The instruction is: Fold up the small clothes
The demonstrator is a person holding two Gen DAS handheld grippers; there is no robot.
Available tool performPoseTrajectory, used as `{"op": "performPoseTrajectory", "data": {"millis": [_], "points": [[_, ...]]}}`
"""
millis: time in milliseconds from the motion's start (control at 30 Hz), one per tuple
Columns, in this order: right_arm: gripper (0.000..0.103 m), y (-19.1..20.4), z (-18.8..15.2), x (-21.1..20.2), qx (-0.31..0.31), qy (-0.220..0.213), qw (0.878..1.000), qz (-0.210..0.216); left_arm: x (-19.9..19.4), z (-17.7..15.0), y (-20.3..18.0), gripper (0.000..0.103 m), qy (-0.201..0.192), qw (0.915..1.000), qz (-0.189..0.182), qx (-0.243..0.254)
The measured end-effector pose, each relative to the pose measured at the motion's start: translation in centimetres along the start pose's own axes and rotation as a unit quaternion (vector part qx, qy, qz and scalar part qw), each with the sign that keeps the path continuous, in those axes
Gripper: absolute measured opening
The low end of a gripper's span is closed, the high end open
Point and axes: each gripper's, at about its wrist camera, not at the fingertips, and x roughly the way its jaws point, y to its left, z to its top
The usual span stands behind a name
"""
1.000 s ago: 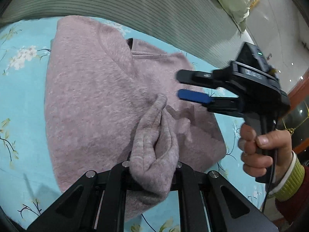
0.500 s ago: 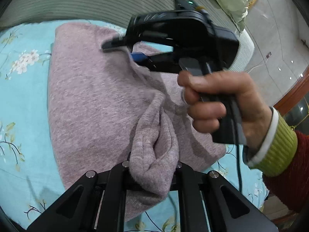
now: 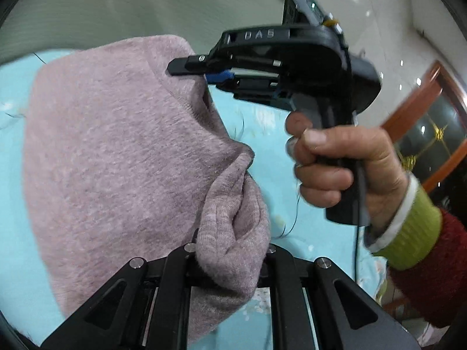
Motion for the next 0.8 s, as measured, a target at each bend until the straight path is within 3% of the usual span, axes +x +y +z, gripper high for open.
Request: {"op": "performPoseTrajectory", "data": {"millis": [133, 567, 667, 700, 767, 800], "points": [[0.014, -2.1, -0.8, 0.4, 0.022, -0.004, 1.000, 0.004, 2.7, -0.1, -0.1, 0.011, 0.030, 0.9995, 0.006, 0.007], [0.014, -2.3, -0.7, 0.8, 0.015, -0.016, 0.999, -0.044, 6.0, 1.7, 0.4, 0.013, 0.048, 0.9986, 0.007, -0.019], [0.017, -1.6, -0.6, 0.6, 0.013, -0.017, 0.998, -0.054, 5.0, 1.3, 0.9, 0.025, 0.052, 0.9985, -0.006, -0.018], [0.022, -1.6, -0.6, 0.1, 0.015, -0.020, 0.998, -0.060, 4.3, 1.1, 1.0, 0.030, 0.052, 0.9985, -0.009, -0.014], [0.049, -1.1, -0.9, -1.1, 0.021, -0.030, 0.997, -0.063, 2.3, 0.6, 0.9, 0.044, 0.043, 0.9990, -0.004, -0.009], [0.074, -1.0, -1.3, -1.7, 0.021, -0.039, 0.997, -0.061, 1.3, 0.3, 1.2, 0.058, 0.036, 0.9993, 0.000, -0.012]]}}
